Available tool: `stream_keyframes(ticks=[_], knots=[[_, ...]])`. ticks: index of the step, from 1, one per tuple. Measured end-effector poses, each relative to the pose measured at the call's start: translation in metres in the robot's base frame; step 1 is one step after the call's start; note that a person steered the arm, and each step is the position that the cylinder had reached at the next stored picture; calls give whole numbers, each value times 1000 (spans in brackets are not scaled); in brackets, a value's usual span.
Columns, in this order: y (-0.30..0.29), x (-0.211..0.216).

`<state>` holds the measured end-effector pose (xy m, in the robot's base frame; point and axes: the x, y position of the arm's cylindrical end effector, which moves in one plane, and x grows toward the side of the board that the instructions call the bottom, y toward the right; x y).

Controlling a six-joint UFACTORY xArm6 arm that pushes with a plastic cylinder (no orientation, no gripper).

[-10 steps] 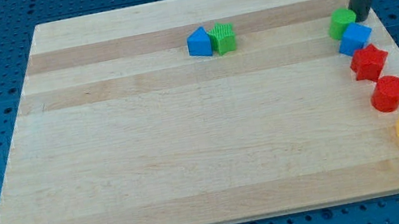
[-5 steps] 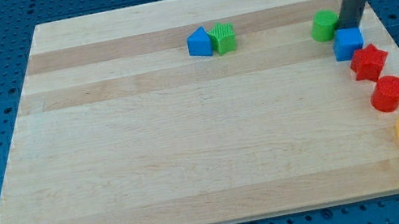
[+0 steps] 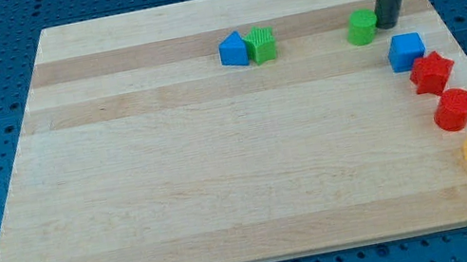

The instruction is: Move the green circle closer towards the green star

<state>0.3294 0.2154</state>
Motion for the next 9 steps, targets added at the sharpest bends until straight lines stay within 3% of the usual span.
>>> stream_keyframes(ticks=[3,9], knots=[[-39,32],[-86,29]])
